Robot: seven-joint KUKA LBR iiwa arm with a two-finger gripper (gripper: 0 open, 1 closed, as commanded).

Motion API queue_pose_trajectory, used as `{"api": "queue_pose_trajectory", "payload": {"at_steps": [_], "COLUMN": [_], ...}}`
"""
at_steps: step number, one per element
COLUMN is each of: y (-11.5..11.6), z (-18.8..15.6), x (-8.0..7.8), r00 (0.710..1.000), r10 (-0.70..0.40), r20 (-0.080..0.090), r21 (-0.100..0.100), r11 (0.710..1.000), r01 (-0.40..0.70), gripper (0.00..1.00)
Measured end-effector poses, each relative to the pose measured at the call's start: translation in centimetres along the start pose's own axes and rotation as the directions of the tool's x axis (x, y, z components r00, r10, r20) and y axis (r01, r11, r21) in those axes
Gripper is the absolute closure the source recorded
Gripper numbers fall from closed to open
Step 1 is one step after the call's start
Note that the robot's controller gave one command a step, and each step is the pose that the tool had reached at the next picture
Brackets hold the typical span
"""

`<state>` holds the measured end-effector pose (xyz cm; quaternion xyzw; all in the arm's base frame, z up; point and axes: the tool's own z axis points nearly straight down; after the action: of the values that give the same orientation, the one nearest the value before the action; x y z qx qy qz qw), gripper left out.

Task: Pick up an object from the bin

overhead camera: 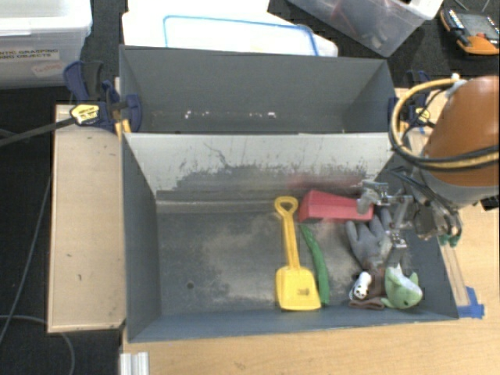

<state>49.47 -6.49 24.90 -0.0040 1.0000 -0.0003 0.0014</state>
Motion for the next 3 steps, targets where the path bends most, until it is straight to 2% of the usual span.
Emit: {"api": "queue_pose_trajectory", "payload": {"at_steps": [2,3], "y": [-0.4,1.4], "z": [0.9,0.5], "x": [-0.4,-0.7], "r00": [0.999,1.0], "r10": [-0.039,-0.013], "r20": [0.005,0.009], "r21": [0.0,0.0], "r11": [0.999,1.0], "r01": [0.039,0.013], "gripper": [0.0,0.0]}}
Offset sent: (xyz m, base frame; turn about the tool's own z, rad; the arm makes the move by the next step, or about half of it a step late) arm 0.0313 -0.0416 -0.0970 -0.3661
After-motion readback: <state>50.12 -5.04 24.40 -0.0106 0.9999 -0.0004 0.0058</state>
